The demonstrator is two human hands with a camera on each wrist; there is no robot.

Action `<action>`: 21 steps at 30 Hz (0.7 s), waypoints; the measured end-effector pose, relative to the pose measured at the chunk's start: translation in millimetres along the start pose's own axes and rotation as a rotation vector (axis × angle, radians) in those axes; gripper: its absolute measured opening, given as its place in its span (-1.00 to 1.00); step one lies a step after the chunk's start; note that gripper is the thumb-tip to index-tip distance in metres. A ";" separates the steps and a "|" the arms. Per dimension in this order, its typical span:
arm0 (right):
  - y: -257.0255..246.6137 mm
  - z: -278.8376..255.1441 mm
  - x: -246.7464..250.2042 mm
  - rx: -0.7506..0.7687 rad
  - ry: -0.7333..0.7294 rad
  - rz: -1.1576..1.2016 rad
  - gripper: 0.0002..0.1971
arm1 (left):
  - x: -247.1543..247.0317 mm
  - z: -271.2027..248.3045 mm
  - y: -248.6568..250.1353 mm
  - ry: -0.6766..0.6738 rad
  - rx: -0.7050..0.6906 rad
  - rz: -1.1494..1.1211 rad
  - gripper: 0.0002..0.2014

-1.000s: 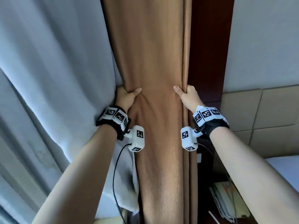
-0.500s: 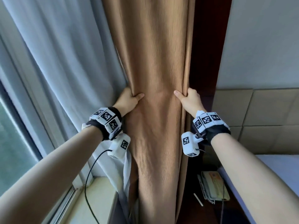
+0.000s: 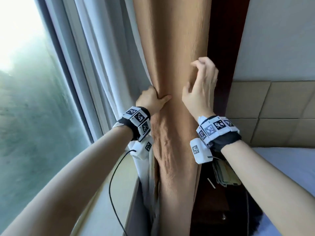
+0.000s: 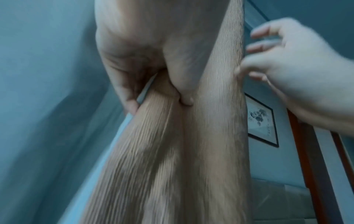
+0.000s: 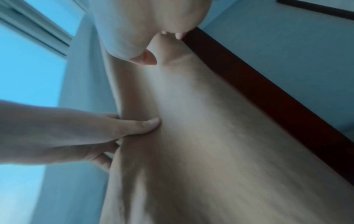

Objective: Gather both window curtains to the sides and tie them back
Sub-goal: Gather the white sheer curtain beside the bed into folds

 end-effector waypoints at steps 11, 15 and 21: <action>-90.4 -15.6 -14.3 -0.255 -0.422 0.134 -0.20 | 29.9 -77.8 -6.7 -0.171 -0.301 -0.151 -0.84; -79.7 -18.8 2.0 -0.331 -0.409 0.132 -0.29 | 45.0 -77.5 -21.2 -0.444 -0.258 -0.137 -0.45; -57.1 -34.4 33.3 -0.364 -0.472 0.282 -0.53 | 63.6 -80.1 -27.9 -0.275 -0.191 -0.287 -0.45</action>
Point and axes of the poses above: each hand's wrist, its own z-axis towards the middle knuckle, its own x-axis out of the back of the hand, y = z × x, the point moved 1 cm from there along z, towards the middle knuckle, and after that the axes turned 1 degree about z, right-handed, at the moved point
